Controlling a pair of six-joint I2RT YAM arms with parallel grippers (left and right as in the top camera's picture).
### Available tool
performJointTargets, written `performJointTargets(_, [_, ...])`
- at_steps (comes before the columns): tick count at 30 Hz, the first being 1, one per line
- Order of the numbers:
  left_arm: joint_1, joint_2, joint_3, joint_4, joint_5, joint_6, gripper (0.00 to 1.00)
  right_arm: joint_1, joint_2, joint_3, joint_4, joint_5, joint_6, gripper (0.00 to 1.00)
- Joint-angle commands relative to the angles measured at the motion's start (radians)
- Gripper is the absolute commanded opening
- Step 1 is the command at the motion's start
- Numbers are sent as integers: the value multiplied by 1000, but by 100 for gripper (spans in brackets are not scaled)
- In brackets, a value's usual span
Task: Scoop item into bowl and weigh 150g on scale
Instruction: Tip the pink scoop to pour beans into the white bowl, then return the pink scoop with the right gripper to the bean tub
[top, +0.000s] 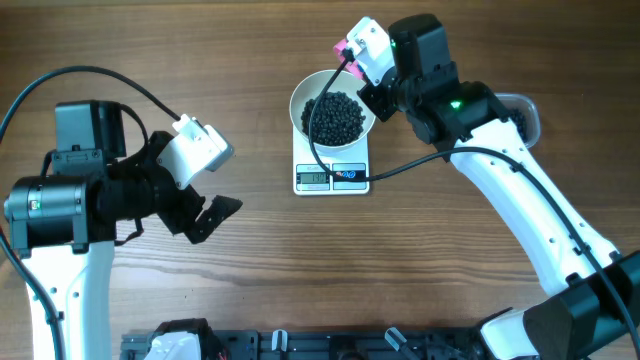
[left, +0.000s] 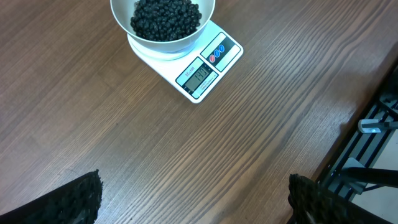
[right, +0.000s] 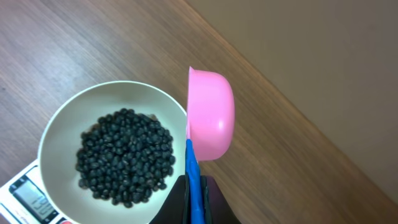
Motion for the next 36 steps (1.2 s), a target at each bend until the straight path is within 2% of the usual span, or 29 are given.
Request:
performJointTargets(1, [-4, 3, -3, 0, -2, -10, 100, 5, -16, 18, 6, -98, 97, 4])
performJointTargets(3, [-4, 3, -3, 0, -2, -10, 100, 2, -17, 18, 12, -64, 102, 4])
performJointTargets(7, [-4, 3, -3, 0, -2, -10, 100, -16, -38, 34, 56, 164, 117, 4])
performJointTargets(11, [-4, 3, -3, 0, -2, -10, 100, -108, -95, 45, 20, 263, 117, 4])
performJointTargets(19, [-4, 3, -3, 0, -2, -10, 100, -375, -96, 43, -289, 249, 108, 4])
performJointTargets(22, [-4, 3, -3, 0, -2, -10, 100, -438, -58, 43, -393, 161, 107, 4])
performJointTargets(26, [-4, 3, -3, 0, -2, -10, 100, -458, 25, 43, -463, 100, 107, 4])
performJointTargets(36, [-4, 3, -3, 0, -2, -10, 100, -458, 187, 43, -469, 89, 29, 4])
